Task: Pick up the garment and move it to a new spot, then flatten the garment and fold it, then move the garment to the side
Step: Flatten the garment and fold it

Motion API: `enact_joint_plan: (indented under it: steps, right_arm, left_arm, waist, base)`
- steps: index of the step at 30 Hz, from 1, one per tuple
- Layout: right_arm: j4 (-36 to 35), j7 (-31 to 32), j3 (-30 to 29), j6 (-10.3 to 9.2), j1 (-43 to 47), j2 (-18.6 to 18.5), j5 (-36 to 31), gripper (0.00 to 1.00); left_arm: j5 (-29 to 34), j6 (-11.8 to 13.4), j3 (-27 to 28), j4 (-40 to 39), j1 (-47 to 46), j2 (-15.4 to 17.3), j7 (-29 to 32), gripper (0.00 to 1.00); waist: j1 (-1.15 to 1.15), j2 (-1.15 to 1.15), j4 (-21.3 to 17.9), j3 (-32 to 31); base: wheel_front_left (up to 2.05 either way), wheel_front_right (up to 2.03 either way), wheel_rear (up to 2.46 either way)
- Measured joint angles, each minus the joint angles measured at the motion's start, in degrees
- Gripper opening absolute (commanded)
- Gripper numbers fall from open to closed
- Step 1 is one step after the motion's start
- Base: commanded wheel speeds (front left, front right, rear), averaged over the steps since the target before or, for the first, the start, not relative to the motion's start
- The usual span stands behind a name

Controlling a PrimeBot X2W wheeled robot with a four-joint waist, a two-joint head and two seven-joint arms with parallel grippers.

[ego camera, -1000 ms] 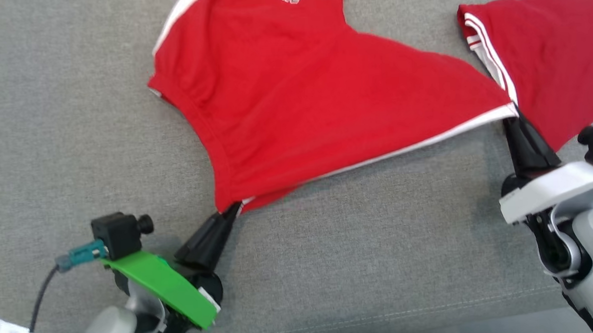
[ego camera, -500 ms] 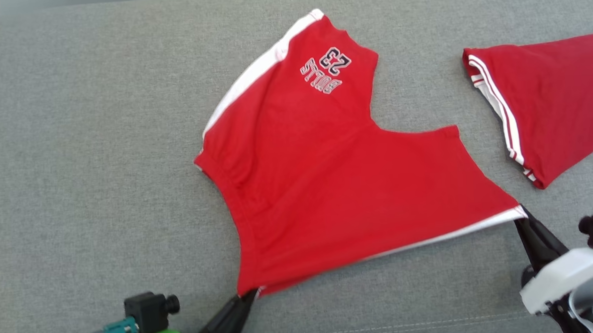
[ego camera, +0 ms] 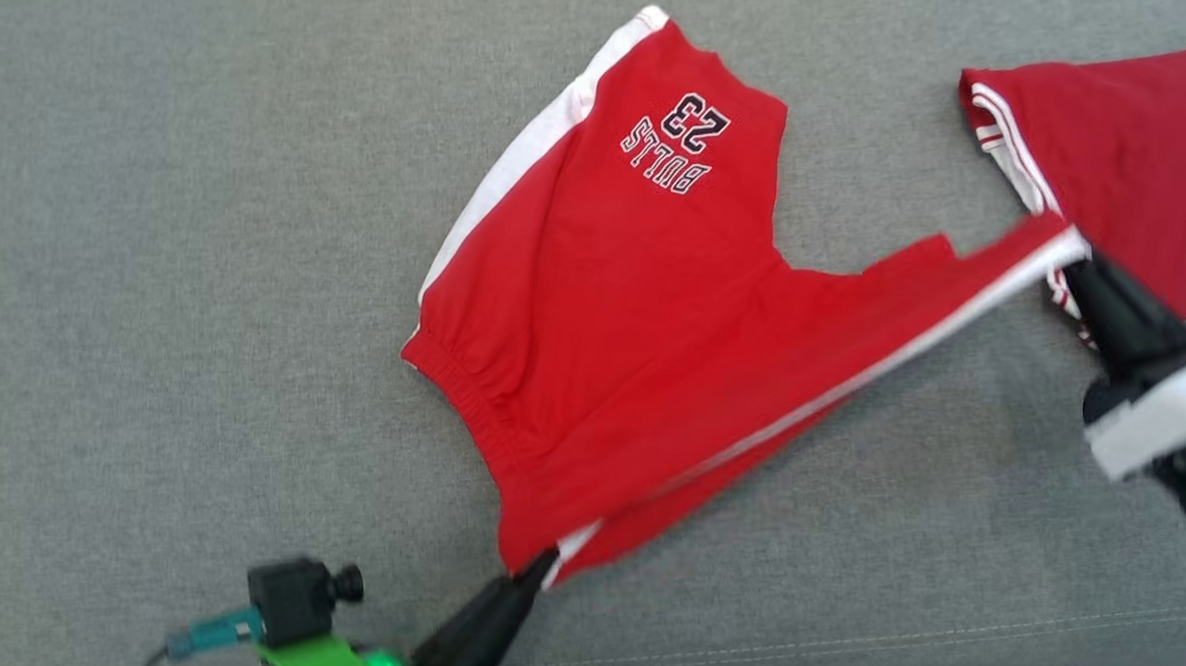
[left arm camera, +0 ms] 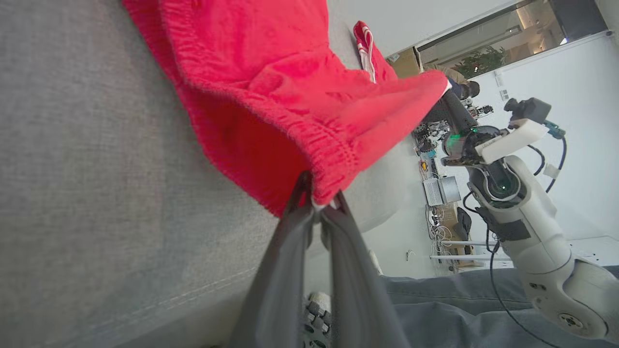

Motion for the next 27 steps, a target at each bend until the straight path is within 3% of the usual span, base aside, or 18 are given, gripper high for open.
enact_joint_plan:
  steps: [4,12,19,27]
  right_arm:
    - [-0.71,4.61,-0.40,0.22,-8.72,-1.52,0.07,0.00]
    - [2.02,13.25,-0.07,-0.89,-21.48,0.12,3.34,0.00]
    - [5.36,18.71,1.80,-1.88,-30.52,0.68,1.37,0.00]
    - [10.01,22.38,7.55,-1.20,-40.08,2.92,-3.76,0.00]
  left_arm:
    - [-3.01,0.00,1.99,-3.19,-6.48,1.15,3.21,0.00]
    - [-5.93,0.01,5.82,-1.60,-16.88,1.54,8.38,0.00]
    - [-10.38,0.37,6.21,2.18,-23.47,-0.86,11.72,0.00]
    - [-12.25,0.36,7.89,6.73,-31.31,-4.02,12.94,0.00]
  waist:
    - [0.00,0.00,1.04,2.37]
    - [0.00,0.00,4.82,6.46]
    - [0.00,0.00,9.10,11.24]
    - [0.00,0.00,14.05,17.63]
  base:
    - [0.00,0.00,0.00]
    - [0.00,0.00,0.00]
    - [0.00,0.00,0.00]
    - [0.00,0.00,0.00]
